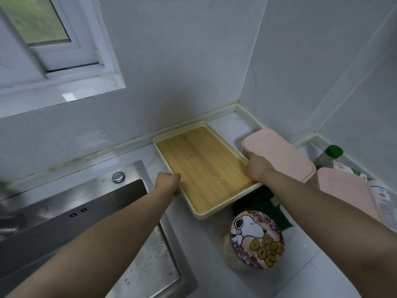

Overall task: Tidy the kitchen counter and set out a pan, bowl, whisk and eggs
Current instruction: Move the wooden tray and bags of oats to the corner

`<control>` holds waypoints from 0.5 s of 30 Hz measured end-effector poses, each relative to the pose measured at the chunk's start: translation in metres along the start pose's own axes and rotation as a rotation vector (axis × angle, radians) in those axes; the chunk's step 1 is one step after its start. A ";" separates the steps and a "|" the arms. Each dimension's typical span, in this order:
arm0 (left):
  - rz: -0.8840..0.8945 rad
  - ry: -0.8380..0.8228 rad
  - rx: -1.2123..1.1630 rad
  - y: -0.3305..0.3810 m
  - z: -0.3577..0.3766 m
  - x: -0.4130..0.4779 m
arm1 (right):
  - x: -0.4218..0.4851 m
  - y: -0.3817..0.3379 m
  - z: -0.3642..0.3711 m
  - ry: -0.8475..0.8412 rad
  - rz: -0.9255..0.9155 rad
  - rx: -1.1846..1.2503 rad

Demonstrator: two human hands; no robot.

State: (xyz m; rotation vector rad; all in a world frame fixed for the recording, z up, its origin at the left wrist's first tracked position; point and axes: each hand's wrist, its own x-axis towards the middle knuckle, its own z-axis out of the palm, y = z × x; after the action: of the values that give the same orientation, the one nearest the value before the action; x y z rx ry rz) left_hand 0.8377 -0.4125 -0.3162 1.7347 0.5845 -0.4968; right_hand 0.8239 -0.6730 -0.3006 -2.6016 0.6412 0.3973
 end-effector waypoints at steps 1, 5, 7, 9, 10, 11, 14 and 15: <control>-0.015 -0.008 -0.060 0.002 0.000 -0.003 | -0.007 -0.002 -0.006 0.000 -0.011 -0.014; -0.062 -0.042 -0.234 0.011 -0.002 -0.019 | -0.024 -0.007 -0.030 0.070 -0.054 0.074; -0.071 -0.078 -0.294 0.017 0.000 -0.031 | -0.033 -0.006 -0.039 0.129 -0.036 0.117; -0.053 -0.101 -0.316 0.022 0.003 -0.042 | -0.042 -0.006 -0.045 0.101 0.042 0.204; -0.038 -0.102 -0.297 0.027 0.005 -0.048 | -0.042 -0.005 -0.045 0.094 0.062 0.226; -0.019 -0.104 -0.280 0.030 0.007 -0.055 | -0.048 -0.004 -0.048 0.093 0.085 0.239; 0.027 -0.084 -0.251 0.038 0.010 -0.071 | -0.055 0.004 -0.051 0.133 0.110 0.287; 0.024 -0.079 -0.262 0.040 0.009 -0.075 | -0.061 0.002 -0.053 0.132 0.114 0.282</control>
State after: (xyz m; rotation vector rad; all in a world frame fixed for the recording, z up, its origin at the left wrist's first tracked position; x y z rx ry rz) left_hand 0.8038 -0.4384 -0.2425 1.4654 0.5458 -0.4489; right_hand 0.7802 -0.6768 -0.2331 -2.3422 0.8298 0.1555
